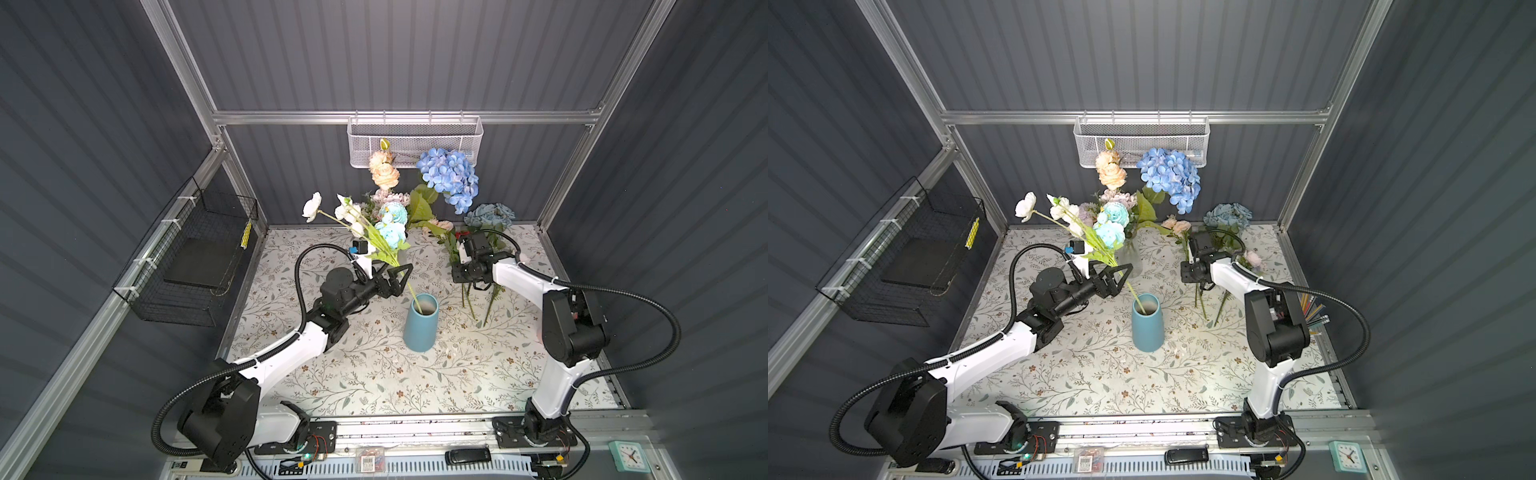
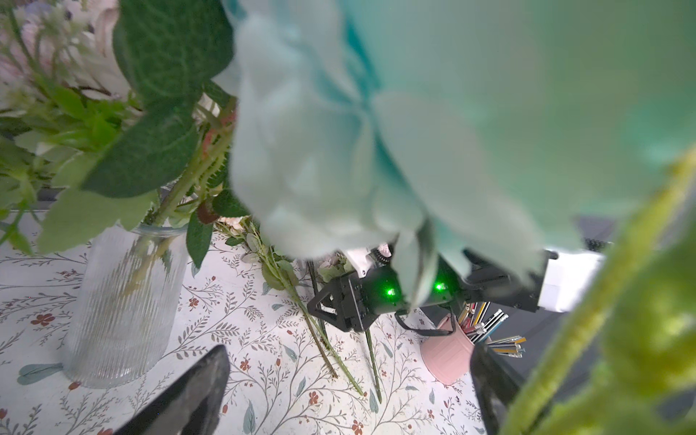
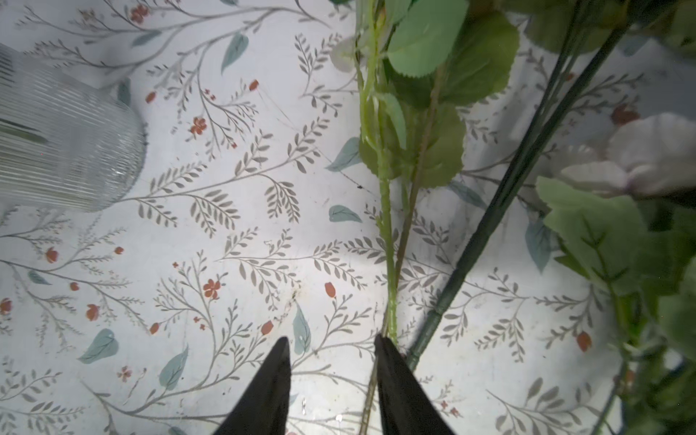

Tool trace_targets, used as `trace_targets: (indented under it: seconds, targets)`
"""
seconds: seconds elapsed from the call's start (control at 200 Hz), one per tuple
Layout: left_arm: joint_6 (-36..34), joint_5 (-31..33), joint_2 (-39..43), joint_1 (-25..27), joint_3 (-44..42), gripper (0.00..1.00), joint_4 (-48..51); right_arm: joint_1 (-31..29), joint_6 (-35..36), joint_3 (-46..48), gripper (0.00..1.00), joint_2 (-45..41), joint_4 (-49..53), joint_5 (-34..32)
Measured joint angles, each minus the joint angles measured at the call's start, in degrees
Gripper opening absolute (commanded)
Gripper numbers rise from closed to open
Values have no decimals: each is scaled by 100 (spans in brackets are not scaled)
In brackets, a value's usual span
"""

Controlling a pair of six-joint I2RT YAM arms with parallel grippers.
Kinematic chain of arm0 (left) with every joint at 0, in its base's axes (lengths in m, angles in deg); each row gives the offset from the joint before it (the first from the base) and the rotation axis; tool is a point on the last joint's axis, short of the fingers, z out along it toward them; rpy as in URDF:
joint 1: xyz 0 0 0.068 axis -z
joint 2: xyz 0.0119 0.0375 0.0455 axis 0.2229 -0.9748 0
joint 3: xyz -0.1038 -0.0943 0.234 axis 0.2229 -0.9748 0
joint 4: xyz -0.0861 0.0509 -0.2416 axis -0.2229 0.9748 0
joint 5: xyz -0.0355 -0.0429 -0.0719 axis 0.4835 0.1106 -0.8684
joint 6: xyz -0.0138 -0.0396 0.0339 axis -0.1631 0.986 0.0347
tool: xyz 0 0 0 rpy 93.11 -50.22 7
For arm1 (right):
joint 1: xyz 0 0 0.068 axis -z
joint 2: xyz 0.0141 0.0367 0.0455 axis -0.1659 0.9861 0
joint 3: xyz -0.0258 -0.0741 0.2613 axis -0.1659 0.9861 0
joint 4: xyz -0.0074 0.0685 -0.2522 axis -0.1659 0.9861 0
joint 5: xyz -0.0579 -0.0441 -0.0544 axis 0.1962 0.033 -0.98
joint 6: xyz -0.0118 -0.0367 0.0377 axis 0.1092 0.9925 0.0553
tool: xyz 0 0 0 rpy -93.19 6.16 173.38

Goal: Arrange the flowers into the vase
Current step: 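Open the right gripper and move it back to the flower pile, then close the right gripper on the white rose stem in the pile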

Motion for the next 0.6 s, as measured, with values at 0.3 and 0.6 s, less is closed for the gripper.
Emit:
trace_targets:
  seconds: [0.3, 0.6]
  targets:
    - [7, -42, -7, 0, 2, 99, -4, 2, 229, -452, 41, 557, 289, -321]
    - [11, -42, -15, 0, 4, 99, -4, 9, 267, -796, 41, 927, 426, -269]
